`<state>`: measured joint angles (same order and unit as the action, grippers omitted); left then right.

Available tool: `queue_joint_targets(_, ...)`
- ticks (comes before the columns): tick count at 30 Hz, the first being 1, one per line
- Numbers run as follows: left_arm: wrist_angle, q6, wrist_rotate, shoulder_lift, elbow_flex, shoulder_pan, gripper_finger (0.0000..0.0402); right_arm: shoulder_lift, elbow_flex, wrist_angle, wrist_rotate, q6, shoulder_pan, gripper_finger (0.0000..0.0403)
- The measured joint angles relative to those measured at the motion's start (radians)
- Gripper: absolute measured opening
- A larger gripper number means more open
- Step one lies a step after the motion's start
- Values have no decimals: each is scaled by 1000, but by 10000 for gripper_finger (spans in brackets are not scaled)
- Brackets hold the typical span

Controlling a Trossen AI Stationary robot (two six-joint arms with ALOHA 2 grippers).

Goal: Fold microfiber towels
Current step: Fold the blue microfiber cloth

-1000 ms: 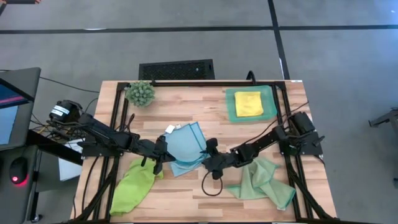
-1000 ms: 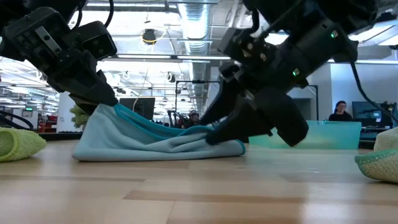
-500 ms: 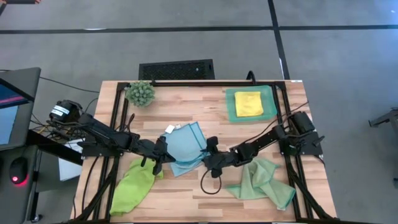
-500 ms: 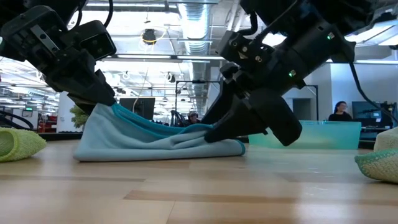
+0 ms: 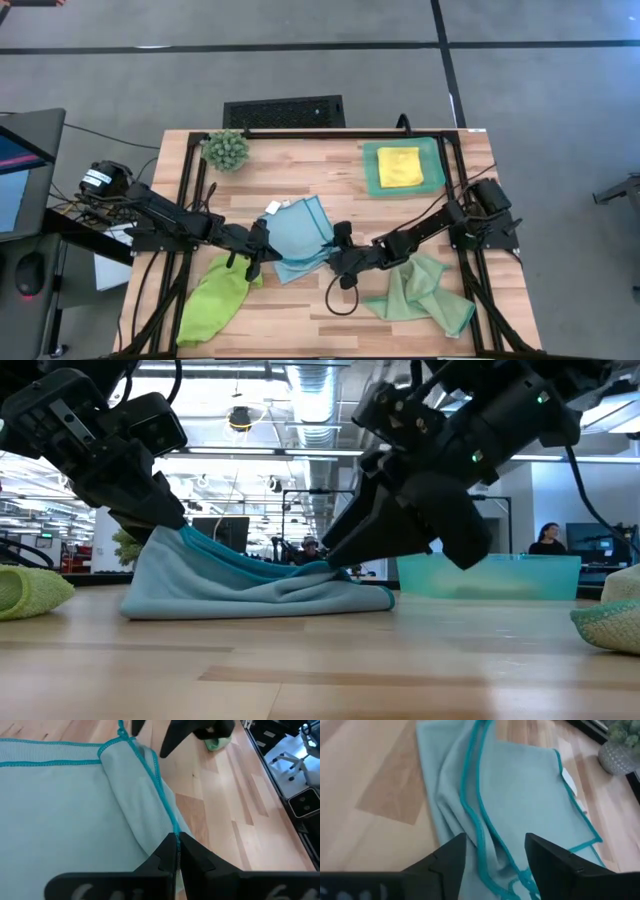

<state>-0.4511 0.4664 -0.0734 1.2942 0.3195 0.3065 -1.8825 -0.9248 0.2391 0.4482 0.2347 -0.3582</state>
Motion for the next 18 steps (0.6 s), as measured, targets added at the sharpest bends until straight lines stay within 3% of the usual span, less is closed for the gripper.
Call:
queue_joint_targets(5, -11, 1, 0, 0, 0, 0, 0, -3, 0, -1, -2, -2, 12, 245)
queue_joint_targets(18, -12, 1, 18, 0, 0, 0, 0, -4, 0, -45, -38, -28, 66, 245)
